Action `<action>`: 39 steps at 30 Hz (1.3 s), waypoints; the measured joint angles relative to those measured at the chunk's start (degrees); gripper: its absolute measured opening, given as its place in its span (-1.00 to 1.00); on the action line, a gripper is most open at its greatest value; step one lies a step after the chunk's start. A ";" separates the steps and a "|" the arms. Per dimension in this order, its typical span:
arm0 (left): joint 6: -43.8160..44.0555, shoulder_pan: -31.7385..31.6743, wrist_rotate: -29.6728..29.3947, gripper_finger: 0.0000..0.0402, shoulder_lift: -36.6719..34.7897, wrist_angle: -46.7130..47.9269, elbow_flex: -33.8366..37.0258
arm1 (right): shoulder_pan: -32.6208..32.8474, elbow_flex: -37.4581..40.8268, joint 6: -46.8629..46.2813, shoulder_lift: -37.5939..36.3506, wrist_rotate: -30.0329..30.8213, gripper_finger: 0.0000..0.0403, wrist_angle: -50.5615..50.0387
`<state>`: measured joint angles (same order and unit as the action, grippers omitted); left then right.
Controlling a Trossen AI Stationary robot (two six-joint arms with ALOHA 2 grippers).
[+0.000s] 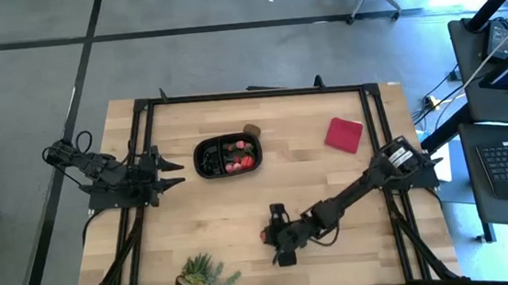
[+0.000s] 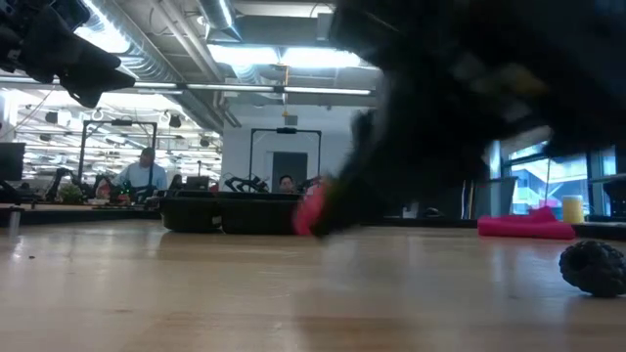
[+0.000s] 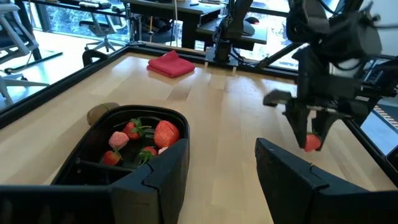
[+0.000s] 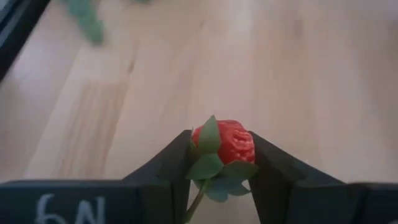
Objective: Pick and placing Produce into tupperware
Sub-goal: Put the red strawberry into the black bin
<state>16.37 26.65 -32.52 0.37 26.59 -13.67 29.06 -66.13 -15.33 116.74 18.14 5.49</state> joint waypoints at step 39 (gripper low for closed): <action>-0.45 0.00 -0.01 -0.11 0.00 -0.09 0.00 | -36.83 -11.54 0.57 -3.46 -7.75 -0.34 -16.58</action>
<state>15.92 26.65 -32.53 0.37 26.50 -13.67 -7.77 -77.66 -14.76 113.28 10.40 -11.09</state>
